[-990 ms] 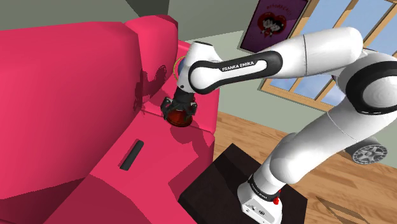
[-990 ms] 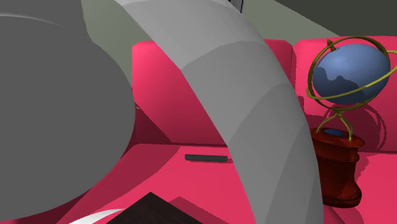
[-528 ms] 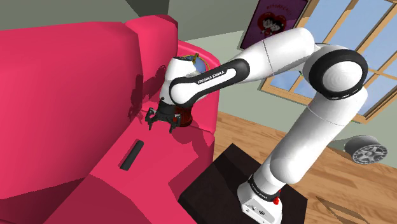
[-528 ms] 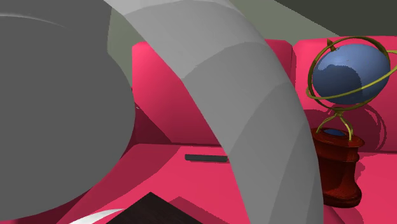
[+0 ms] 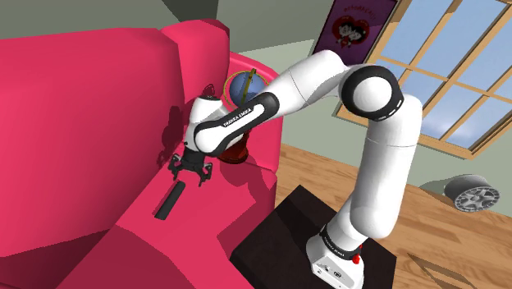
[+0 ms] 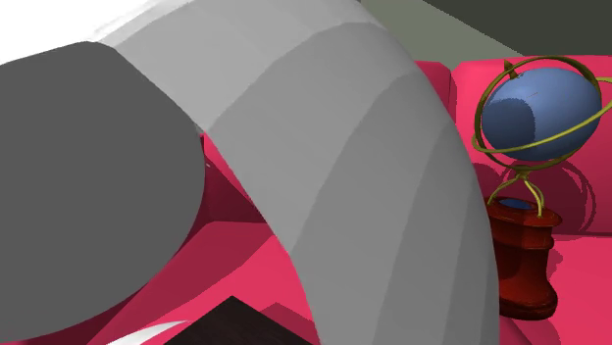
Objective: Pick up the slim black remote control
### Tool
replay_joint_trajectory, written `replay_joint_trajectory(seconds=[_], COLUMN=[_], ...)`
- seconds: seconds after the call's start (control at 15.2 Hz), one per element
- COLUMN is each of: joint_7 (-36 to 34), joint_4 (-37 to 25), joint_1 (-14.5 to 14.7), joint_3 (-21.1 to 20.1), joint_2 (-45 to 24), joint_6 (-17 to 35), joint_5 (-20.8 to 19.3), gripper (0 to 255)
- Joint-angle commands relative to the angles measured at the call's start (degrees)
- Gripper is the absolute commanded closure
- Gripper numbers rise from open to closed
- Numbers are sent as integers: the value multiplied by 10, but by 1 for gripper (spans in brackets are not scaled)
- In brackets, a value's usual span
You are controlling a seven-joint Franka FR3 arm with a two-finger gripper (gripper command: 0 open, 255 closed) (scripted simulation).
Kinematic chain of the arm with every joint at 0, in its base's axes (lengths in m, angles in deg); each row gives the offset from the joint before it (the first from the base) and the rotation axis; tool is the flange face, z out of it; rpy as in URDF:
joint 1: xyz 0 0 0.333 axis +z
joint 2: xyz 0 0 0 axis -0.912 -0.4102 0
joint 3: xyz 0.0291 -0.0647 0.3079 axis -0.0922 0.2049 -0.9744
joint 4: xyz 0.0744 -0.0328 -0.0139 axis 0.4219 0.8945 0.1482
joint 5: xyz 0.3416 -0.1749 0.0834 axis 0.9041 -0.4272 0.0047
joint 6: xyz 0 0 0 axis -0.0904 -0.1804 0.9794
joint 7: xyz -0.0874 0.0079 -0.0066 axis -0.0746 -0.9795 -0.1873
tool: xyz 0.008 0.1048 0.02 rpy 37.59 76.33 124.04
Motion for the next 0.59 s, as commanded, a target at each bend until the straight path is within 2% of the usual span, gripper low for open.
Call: replay_joint_trajectory(seconds=[0.0,0.4,0.53], joint_7=[-30,-93,-94], joint_4=[-35,-153,-159], joint_1=[15,52,54], joint_3=[9,35,37], joint_2=[-48,-185,-196], joint_6=[10,22,26], joint_5=[-7,-9,-9], gripper=[0,0,0])
